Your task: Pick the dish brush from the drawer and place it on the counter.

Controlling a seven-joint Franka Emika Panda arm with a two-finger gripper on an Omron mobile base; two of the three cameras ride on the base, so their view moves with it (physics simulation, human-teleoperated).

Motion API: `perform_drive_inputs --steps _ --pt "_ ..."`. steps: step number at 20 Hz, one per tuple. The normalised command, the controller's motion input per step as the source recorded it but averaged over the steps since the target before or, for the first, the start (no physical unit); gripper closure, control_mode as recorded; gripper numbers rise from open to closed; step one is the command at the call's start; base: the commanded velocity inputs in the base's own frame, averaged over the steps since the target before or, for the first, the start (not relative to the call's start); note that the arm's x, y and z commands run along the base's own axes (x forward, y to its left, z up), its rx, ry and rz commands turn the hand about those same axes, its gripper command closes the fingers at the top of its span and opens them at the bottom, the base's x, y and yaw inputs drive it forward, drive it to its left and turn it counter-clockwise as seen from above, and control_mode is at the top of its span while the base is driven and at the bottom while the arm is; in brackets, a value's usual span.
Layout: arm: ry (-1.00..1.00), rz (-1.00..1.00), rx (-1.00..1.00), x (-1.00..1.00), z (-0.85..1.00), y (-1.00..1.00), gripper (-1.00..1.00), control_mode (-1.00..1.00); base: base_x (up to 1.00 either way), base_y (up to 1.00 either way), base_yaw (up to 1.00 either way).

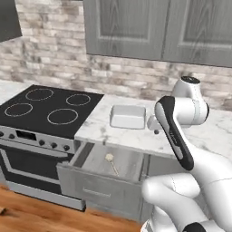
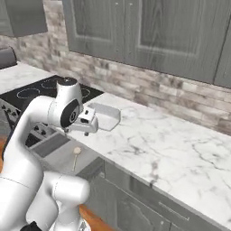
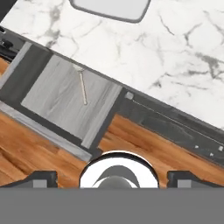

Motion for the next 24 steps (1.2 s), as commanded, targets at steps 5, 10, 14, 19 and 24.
perform_drive_inputs --steps 5,10,14,19,24 --pt "0.0 0.0 0.0 0.0 0.0 0.0 -1.0 1.0 0.0 -0.46 0.73" --pt "0.0 0.0 0.0 0.0 0.0 0.0 -1.0 1.0 0.0 -0.45 0.75" --pt "0.0 0.0 0.0 0.0 0.0 0.0 -1.0 1.0 0.0 -0.51 0.74" --pt "0.02 0.22 0.0 0.0 -0.12 -0.21 -1.0 -1.0 0.0 -0.35 0.42" --pt "0.08 0.26 0.0 -0.01 -0.37 -0.42 -1.0 -1.0 0.0 0.0 0.0"
